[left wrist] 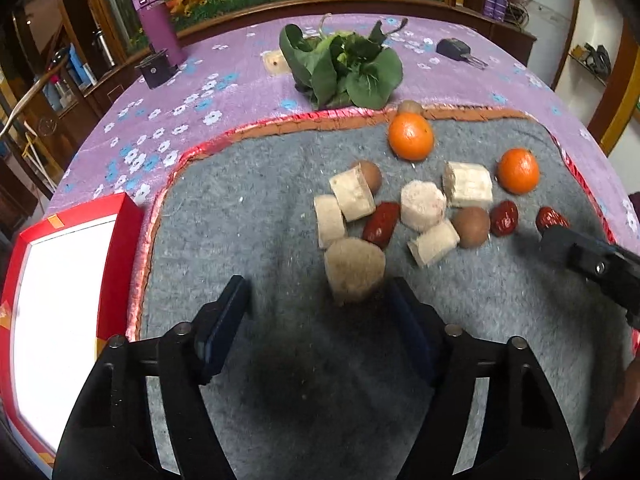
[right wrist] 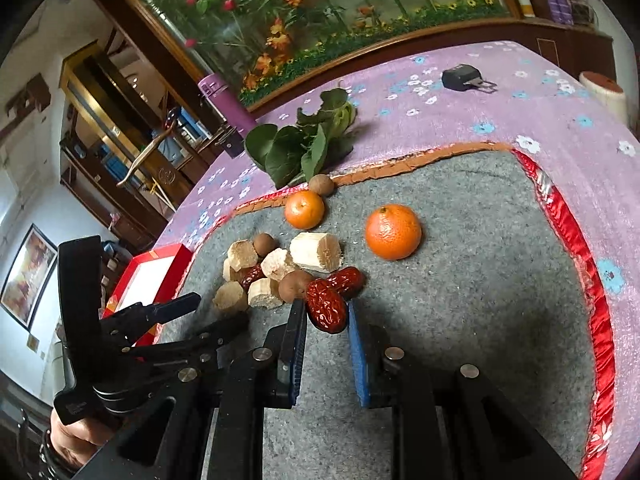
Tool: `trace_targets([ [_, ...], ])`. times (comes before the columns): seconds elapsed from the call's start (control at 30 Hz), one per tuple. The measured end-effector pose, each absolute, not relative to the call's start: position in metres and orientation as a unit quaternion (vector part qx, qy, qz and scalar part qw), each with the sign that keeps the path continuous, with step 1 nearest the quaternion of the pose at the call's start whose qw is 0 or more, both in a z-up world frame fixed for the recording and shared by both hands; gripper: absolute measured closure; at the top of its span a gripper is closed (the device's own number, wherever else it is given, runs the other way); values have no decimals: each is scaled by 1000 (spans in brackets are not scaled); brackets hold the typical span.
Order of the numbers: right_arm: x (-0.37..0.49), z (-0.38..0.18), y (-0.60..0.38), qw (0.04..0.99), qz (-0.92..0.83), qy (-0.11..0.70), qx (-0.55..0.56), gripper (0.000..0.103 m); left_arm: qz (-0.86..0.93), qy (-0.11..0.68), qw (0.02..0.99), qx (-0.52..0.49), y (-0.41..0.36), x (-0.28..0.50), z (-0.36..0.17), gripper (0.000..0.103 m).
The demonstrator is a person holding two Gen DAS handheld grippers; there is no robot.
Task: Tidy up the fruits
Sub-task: 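Grasp a red date with the right tool while the left tool grasps a round brown cake, then carry the date and cake to the white tray and open both tools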
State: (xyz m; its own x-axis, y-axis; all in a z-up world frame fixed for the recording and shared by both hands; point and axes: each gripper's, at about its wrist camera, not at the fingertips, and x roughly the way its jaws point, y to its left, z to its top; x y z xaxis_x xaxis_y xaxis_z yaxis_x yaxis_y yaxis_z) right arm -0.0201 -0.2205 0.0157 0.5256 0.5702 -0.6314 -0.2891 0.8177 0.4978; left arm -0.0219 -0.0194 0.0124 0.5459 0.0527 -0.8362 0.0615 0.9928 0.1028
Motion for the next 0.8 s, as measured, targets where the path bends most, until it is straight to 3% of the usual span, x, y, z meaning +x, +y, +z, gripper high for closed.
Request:
trace_targets([
  [0.23,-15,15,-230,854,246,416,190,83,-2,458,886,65,-22,-23,12,49],
  [0.27,-15,15,-230,855,245,415,190,83,-2,454,889,66,-22,-24,12,55],
  [0.3,-16,16,-230,856,245,414,190,83,-8,449,891,63,-23,-26,13,71],
  [0.33,-16,16,-230,857,244,412,190,83,-24,452,890,48,-21,-26,12,74],
  [0.8,-14,16,-237,880,200,394,176,83,-31,408,913,6,10,-89,49,74],
])
